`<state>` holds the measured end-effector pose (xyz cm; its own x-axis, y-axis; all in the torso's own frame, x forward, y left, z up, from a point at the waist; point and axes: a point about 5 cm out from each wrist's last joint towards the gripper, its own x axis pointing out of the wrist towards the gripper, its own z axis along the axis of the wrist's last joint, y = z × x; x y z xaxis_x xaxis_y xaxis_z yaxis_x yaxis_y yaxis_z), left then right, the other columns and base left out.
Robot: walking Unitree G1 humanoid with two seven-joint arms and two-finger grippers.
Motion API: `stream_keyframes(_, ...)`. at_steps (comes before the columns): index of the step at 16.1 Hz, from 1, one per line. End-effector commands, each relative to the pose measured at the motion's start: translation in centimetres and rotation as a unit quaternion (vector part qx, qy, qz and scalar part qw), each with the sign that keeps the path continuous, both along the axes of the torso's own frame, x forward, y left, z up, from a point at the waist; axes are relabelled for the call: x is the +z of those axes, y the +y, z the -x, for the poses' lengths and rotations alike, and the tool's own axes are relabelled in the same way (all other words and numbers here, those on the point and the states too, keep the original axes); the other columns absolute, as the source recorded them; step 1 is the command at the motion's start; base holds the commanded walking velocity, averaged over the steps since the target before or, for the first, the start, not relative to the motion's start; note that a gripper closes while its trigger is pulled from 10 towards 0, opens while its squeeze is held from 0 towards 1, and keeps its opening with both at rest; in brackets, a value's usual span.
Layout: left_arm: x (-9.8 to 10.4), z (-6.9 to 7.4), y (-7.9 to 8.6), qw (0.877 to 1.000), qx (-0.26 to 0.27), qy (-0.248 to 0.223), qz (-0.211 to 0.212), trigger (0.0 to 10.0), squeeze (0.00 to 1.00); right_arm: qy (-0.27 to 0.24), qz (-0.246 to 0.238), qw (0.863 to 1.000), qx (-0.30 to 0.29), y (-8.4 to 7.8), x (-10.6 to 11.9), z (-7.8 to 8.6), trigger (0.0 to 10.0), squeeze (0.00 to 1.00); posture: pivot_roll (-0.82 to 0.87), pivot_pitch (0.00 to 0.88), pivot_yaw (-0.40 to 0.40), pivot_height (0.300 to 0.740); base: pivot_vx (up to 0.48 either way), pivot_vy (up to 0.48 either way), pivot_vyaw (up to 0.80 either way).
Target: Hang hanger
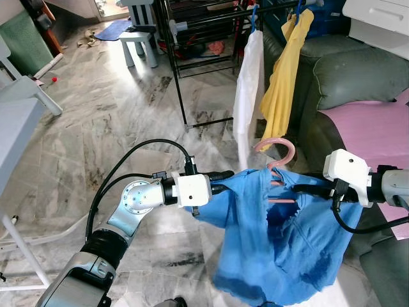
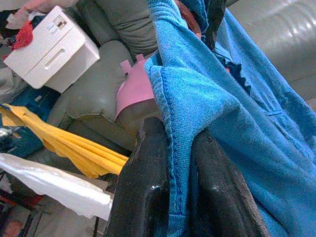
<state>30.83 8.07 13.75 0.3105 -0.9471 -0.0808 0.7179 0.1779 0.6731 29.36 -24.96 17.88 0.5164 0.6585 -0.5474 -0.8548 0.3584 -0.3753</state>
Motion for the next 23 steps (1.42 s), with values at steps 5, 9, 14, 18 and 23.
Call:
stream_keyframes(5, 0.1, -0.1, 0.3, 1.000, 0.003, -0.017, -0.004, 10.0, 0.00, -0.007, -0.020, 1.000, 0.009, 0.5, 0.3, -0.2, 0.0, 0.00, -0.15, 0.136, 0.100, 0.740, 0.000, 0.000, 0.00)
stream_keyframes(9, 0.1, -0.5, 1.0, 1.000, 0.021, -0.019, -0.010, 10.0, 0.00, -0.014, -0.058, 0.998, -0.001, 1.3, 1.0, -0.5, 0.0, 0.00, -0.15, 0.132, 0.106, 0.740, 0.000, 0.000, 0.00)
stream_keyframes(14, -0.1, -0.8, 1.1, 0.999, 0.030, -0.017, -0.014, 10.0, 0.00, -0.029, -0.059, 0.998, -0.006, 1.4, 1.1, -0.5, 0.0, 0.00, -0.15, 0.133, 0.109, 0.740, 0.000, 0.000, 0.00)
stream_keyframes(18, -0.3, -1.3, 1.3, 0.999, 0.053, 0.003, 0.000, 10.0, 1.00, -0.017, -0.061, 0.998, -0.001, 1.6, 0.8, -0.2, 0.0, 0.00, -0.15, 0.142, 0.103, 0.740, 0.000, 0.000, 0.00)
stream_keyframes(23, -0.9, -1.2, 1.6, 0.998, 0.062, 0.007, -0.004, 10.0, 1.00, -0.034, -0.046, 0.998, -0.032, 1.5, 0.4, -1.0, 0.0, 0.00, -0.15, 0.139, 0.100, 0.740, 0.000, 0.000, 0.00)
